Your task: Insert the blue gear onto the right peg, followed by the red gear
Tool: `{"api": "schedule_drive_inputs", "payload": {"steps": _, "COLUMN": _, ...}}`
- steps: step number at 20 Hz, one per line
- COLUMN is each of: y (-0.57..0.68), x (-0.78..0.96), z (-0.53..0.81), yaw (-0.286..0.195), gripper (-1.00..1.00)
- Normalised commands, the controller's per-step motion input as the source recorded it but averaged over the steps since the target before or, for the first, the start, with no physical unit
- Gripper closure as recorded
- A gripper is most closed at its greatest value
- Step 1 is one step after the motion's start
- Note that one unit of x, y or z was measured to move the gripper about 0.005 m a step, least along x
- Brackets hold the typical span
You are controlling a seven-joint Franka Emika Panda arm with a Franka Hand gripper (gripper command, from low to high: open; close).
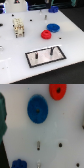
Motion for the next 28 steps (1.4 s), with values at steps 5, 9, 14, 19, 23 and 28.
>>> {"api": "schedule_drive_inputs", "payload": {"steps": 5, "y": 0.28, "x": -0.33, "z": -0.46, "yaw": 0.0, "gripper": -1.0}}
{"api": "schedule_drive_inputs", "payload": {"steps": 9, "y": 0.24, "x": -0.31, "z": -0.5, "yaw": 0.0, "gripper": -1.0}}
{"api": "schedule_drive_inputs", "payload": {"steps": 14, "y": 0.07, "x": -0.27, "z": -0.56, "yaw": 0.0, "gripper": -1.0}}
{"api": "schedule_drive_inputs", "payload": {"steps": 19, "y": 0.03, "x": -0.29, "z": -0.55, "yaw": 0.0, "gripper": -1.0}}
{"api": "schedule_drive_inputs", "payload": {"steps": 23, "y": 0.13, "x": -0.28, "z": -0.48, "yaw": 0.0, "gripper": -1.0}}
{"api": "schedule_drive_inputs", "payload": {"steps": 28, "y": -0.13, "x": -0.33, "z": -0.41, "yaw": 0.0, "gripper": -1.0}}
